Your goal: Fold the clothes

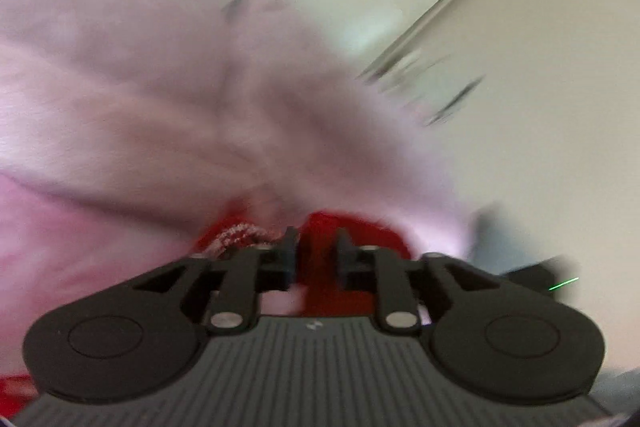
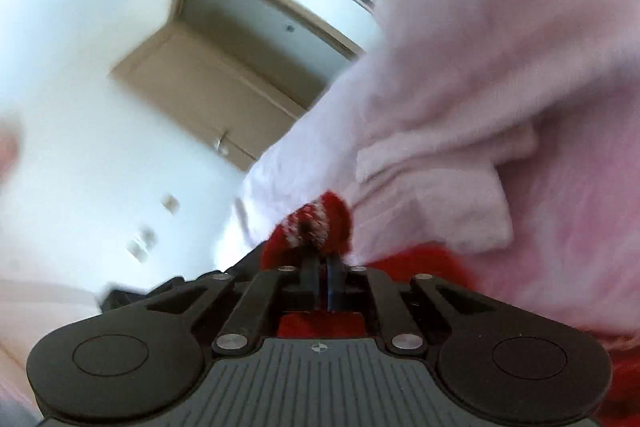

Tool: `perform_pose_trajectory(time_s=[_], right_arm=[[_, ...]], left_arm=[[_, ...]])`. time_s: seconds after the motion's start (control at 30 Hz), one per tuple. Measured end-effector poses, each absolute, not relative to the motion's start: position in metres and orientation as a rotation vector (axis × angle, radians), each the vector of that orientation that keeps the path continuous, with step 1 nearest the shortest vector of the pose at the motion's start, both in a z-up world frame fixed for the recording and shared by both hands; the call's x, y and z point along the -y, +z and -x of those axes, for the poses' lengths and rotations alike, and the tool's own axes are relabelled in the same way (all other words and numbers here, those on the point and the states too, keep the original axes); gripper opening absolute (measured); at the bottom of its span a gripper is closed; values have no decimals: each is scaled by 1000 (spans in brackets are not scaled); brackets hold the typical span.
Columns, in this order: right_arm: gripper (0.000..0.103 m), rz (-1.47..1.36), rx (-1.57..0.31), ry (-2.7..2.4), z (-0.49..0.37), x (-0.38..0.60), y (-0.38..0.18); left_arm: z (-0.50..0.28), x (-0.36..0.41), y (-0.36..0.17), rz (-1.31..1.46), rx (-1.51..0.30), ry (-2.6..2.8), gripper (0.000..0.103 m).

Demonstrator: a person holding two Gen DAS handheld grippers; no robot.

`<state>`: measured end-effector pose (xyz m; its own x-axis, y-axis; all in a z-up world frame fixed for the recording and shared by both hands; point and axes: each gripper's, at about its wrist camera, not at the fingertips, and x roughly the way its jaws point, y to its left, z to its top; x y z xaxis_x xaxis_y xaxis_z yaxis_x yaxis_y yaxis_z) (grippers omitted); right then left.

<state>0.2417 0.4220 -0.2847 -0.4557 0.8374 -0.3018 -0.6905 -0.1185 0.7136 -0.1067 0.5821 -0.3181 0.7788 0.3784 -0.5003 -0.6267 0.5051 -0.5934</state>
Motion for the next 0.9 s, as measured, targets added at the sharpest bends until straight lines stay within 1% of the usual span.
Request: perform_pose_trajectory(time_s=[0.03, 0.07, 0.1, 0.13, 0.23, 0.33, 0.37, 0.4, 0.47, 0.5, 0.53, 0.57, 0.6, 0.63, 0.7, 0.77, 0.83, 0.9], right_arm=[[35, -106, -1008, 1716, -243, -419, -290], [71, -17, -1023, 1621, -247, -417, -300], [73, 70, -1036, 1526, -250, -415, -310], [73, 120, -1045, 1463, -254, -413, -319], [73, 124, -1057, 1463, -265, -417, -331], [73, 91, -1079, 1498, -265, -436, -327], [73, 78, -1104, 1500, -266, -447, -327], [73, 64, -1129, 1502, -266, -458, -327], [73, 64, -1200, 1500, -265, -481, -333], [73, 75, -1227, 1499, -261, -490, -337], [72, 88, -1245, 1500, -257, -497, -342], [60, 119, -1229, 1515, -251, -501, -343], [30, 162, -1186, 1542, -243, -501, -341], [6, 205, -1143, 1567, -235, -500, -340], [6, 237, -1044, 1632, -225, -493, -331], [6, 134, -950, 1684, -230, -474, -313], [6, 26, -824, 1701, -240, -457, -292], [6, -56, -747, 1680, -251, -451, -281]], left_arm=[[110, -585, -331, 871, -405, 695, 40], [114, -588, -343, 902, -472, 761, 40], [118, -591, -351, 931, -492, 794, 40], [123, -592, -356, 958, -487, 810, 40], [129, -597, -361, 1030, -413, 816, 43], [120, -608, -367, 1122, -400, 819, 50], [116, -611, -369, 1155, -405, 823, 56], [109, -616, -372, 1182, -425, 824, 59], [98, -622, -375, 1169, -474, 843, 58], [92, -622, -374, 1142, -506, 829, 46], [85, -620, -373, 1108, -543, 801, 24], [79, -619, -371, 1067, -576, 765, 5], [72, -617, -367, 1022, -607, 725, 2], [66, -615, -360, 953, -622, 703, 2], [63, -607, -333, 779, -572, 678, 2], [66, -603, -302, 620, -455, 671, 2], [67, -607, -277, 521, -354, 689, 2], [57, -616, -262, 440, -333, 720, 2]])
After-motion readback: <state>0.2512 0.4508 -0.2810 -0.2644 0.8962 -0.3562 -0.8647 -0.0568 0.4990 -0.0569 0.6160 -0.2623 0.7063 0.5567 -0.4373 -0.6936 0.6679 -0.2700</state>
